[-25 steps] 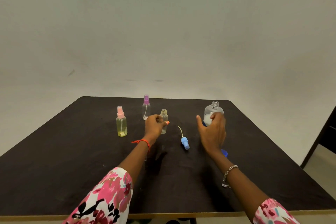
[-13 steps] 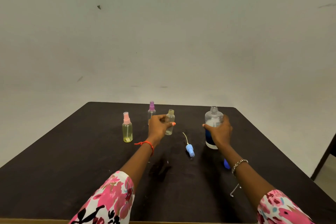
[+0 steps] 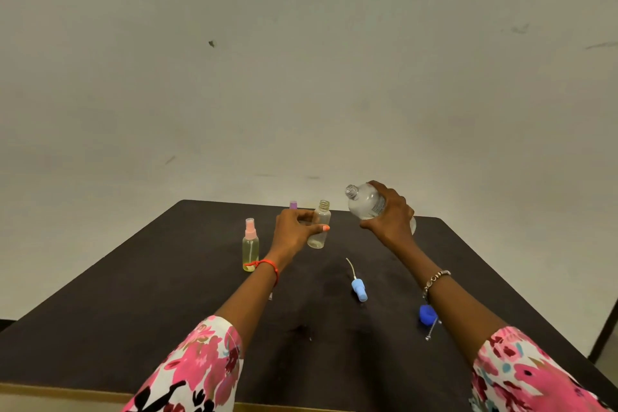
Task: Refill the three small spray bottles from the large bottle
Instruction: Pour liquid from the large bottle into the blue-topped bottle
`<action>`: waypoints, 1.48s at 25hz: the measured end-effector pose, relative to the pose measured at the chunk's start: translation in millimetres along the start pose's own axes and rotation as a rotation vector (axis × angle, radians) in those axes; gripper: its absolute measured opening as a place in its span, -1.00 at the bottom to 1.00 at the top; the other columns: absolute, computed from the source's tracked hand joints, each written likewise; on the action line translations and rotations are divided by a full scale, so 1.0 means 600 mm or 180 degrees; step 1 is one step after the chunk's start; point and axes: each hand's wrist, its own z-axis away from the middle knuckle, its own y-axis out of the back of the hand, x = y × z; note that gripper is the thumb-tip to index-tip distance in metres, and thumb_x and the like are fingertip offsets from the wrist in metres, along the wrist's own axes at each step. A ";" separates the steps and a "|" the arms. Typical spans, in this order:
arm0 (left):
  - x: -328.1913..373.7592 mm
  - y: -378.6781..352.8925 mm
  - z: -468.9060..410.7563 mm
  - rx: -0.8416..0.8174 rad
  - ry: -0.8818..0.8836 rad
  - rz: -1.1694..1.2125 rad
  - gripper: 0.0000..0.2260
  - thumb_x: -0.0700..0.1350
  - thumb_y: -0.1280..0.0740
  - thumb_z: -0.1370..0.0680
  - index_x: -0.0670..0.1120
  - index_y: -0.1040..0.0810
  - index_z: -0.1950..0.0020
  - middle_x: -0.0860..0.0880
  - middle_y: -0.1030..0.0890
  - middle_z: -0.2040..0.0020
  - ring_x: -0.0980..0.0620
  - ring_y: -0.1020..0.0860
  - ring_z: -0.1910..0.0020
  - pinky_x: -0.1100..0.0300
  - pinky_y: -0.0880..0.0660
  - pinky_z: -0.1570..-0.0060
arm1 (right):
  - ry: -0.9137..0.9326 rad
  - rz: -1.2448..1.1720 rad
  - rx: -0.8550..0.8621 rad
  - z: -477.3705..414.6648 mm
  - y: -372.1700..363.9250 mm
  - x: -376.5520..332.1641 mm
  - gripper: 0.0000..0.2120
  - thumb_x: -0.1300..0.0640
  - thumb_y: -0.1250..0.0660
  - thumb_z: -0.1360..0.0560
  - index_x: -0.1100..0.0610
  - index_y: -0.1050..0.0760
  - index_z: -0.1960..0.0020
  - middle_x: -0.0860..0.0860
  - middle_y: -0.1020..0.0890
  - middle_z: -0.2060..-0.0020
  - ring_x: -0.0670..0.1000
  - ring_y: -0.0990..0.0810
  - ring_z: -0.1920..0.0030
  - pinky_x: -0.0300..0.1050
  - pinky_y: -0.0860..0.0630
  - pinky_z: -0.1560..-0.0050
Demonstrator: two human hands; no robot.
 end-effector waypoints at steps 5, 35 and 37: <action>0.025 0.022 0.010 0.0034 -0.0068 0.0065 -0.58 -0.19 -0.53 -0.30 -0.26 -0.58 -0.12 -0.08 -0.60 -0.04 0.02 -0.56 0.05 0.19 -0.50 0.03 | 0.0318 0.0245 -0.0070 -0.010 0.006 -0.039 -0.33 0.21 -0.52 -0.15 0.02 -0.43 -0.23 0.11 -0.57 -0.08 0.18 -0.49 -0.09 0.06 -0.35 -0.15; 0.056 0.048 0.023 -0.0109 -0.0222 -0.0136 -0.58 -0.16 -0.51 -0.33 -0.28 -0.57 -0.13 -0.22 -0.62 -0.12 -0.11 -0.59 -0.06 -0.05 -0.55 -0.11 | 0.0965 0.0699 -0.0195 -0.022 0.027 -0.078 -0.31 0.33 -0.42 -0.18 0.00 -0.39 -0.27 0.10 -0.49 -0.12 0.13 -0.35 -0.19 0.01 -0.14 -0.22; 0.056 0.048 0.024 -0.0100 -0.0217 -0.0150 -0.57 -0.15 -0.51 -0.33 -0.28 -0.56 -0.14 -0.22 -0.61 -0.13 -0.11 -0.58 -0.07 -0.03 -0.55 -0.11 | 0.0995 0.0721 -0.0180 -0.022 0.029 -0.081 -0.32 0.33 -0.41 -0.19 0.00 -0.40 -0.27 0.09 -0.50 -0.11 0.14 -0.36 -0.19 0.01 -0.14 -0.22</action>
